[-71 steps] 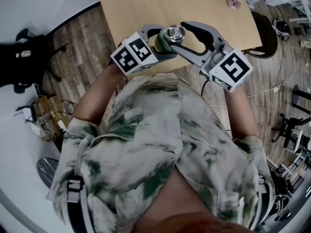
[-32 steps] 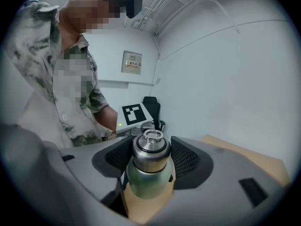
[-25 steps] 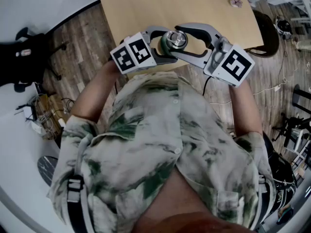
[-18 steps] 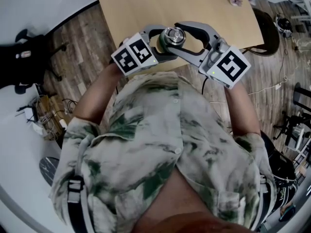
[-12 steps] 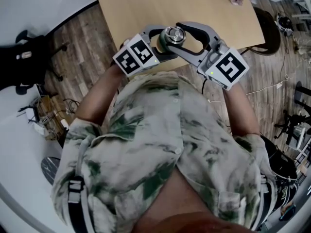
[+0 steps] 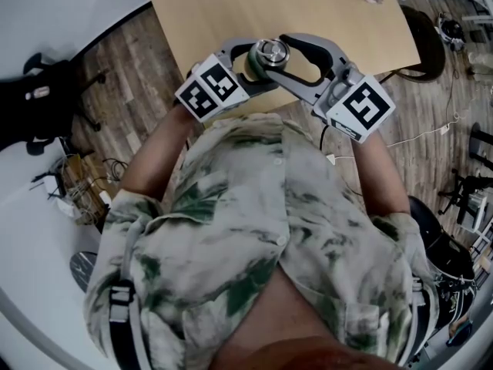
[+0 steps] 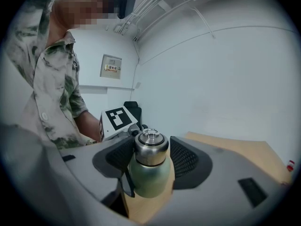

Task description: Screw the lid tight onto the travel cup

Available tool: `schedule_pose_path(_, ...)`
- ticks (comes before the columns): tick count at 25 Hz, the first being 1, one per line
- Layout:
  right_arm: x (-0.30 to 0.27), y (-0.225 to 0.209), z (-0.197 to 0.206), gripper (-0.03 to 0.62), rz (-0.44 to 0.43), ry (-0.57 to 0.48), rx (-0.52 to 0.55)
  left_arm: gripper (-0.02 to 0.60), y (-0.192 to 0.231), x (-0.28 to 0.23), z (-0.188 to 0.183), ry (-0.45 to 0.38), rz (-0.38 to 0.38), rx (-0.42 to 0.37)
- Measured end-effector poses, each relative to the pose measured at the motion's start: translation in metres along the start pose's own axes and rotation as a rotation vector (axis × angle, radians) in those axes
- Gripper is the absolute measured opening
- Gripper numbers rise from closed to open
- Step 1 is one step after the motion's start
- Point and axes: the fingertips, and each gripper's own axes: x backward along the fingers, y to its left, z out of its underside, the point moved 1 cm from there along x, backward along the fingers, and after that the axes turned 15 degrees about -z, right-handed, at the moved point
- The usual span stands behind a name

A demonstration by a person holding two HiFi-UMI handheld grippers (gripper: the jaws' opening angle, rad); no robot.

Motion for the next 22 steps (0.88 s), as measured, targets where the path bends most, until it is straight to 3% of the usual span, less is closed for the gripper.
schedule_pose_path(10, -0.004, 0.01, -0.004, 0.253, -0.134, 0.056, 0.045, 0.376, -0.011, 0.007, 0.001, -0.01, 0.124, -0.07)
schedule_pose_path(22, -0.003, 0.005, 0.001, 0.242, 0.007, 0.018, 0.008, 0.376, -0.005, 0.002, 0.005, 0.003, 0.013, -0.01)
